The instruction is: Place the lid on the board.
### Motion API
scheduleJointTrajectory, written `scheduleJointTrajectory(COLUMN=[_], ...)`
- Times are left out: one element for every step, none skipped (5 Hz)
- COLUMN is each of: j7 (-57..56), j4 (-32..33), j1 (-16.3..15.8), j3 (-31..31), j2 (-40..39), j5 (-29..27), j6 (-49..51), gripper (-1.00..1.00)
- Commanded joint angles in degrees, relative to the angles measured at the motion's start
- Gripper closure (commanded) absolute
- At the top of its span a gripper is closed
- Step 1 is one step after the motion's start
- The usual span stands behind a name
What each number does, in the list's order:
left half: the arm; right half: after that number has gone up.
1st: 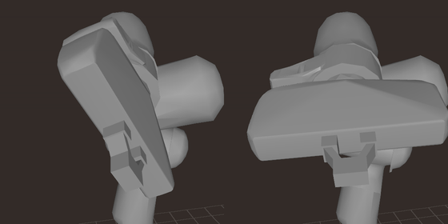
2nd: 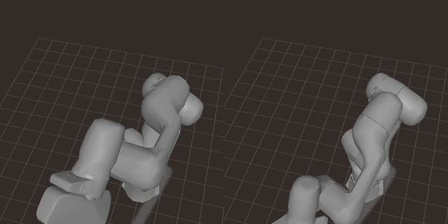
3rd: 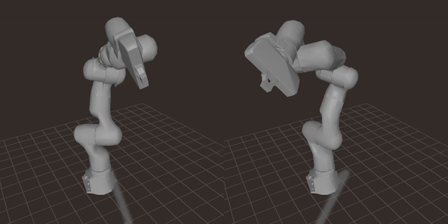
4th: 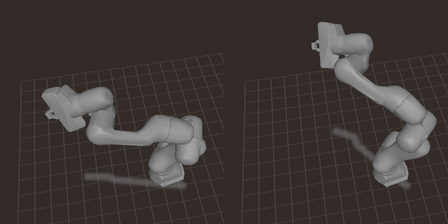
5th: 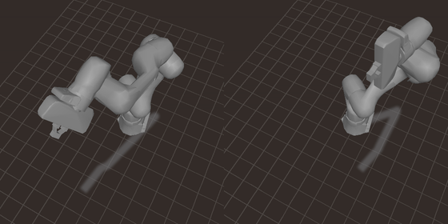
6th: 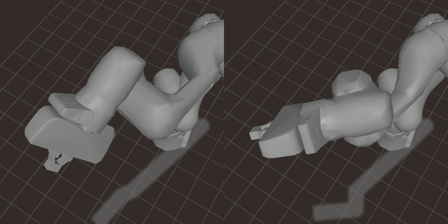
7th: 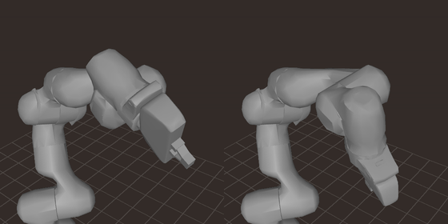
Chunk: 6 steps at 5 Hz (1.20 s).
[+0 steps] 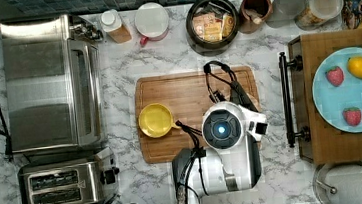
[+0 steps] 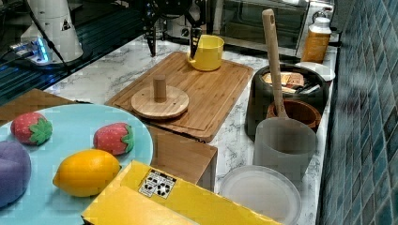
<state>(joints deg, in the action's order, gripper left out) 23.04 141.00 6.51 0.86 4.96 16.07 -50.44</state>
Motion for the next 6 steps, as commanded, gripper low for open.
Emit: scheduleJointTrajectory(j7=[-3.4, -3.4, -3.4, -3.4, -3.4, -3.4], j4=[-3.4, -3.4, -3.4, -3.4, -3.4, -3.4], j1=[-1.2, -1.0, -1.0, -0.9, -0.9, -0.8], j3=[-1.2, -1.4, -1.5, -1.5, -1.5, -1.6], j2=[-0.7, -0.7, -0.7, -0.7, -0.7, -0.7], j5=[-2.5, -2.6, -2.6, -2.6, -2.6, -2.6], j6=[-0.1, -0.1, 0.0, -0.1, -0.1, -0.1], gripper=[-1.00, -1.00, -1.00, -1.00, -1.00, -1.00])
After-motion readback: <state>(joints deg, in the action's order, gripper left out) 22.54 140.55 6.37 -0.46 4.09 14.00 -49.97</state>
